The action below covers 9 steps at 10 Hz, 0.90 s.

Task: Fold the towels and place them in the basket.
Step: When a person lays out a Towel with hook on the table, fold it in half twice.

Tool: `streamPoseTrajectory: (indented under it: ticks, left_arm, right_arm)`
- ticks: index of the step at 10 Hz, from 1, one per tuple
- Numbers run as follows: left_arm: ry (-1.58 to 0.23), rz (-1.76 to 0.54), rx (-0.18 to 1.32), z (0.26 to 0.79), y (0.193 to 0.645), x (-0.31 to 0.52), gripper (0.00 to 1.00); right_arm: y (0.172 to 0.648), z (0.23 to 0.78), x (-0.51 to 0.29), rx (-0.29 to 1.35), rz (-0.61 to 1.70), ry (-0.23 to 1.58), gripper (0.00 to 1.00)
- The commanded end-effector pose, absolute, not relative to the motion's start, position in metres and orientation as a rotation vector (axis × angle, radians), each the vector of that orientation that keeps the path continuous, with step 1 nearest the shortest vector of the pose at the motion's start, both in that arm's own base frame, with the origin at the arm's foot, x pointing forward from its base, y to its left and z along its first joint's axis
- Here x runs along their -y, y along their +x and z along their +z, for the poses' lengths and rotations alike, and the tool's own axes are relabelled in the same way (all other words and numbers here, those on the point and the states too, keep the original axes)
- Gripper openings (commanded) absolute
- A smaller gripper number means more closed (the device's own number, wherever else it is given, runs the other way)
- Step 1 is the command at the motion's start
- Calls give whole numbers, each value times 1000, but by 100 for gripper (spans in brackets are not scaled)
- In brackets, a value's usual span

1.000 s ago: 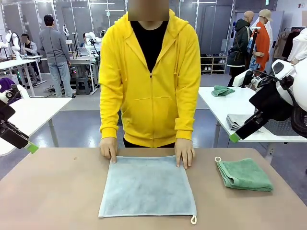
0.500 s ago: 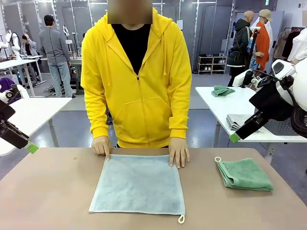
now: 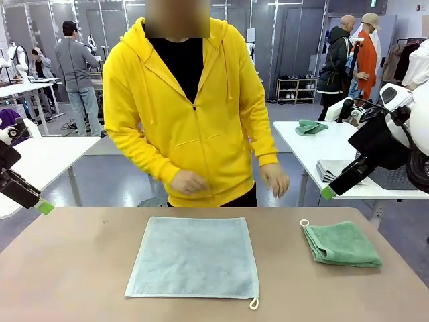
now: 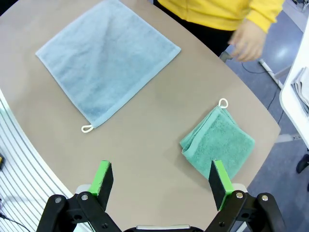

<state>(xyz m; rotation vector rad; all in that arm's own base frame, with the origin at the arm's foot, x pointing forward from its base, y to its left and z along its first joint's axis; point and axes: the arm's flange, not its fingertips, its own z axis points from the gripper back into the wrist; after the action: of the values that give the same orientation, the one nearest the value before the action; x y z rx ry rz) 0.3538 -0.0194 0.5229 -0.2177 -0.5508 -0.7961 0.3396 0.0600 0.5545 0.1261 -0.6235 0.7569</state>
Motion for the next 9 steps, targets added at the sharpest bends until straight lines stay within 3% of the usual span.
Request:
streamPoseTrajectory:
  ticks: [1,3,7,9]
  left_arm:
    - [-219,-791,539,522,353,21,100]
    - [-218,-796,551,523,354,19,100]
    - [70,-1241,422,512,347,127,100]
    - [131,-1464,360,501,338,153,100]
  right_arm:
    - [339,554,-61,629,758,116,100]
    - [340,554,-60,623,757,126,100]
    - [312,547,-145,550,1216,-79,100]
    - [295,536,-169,471,1378,-171,100]
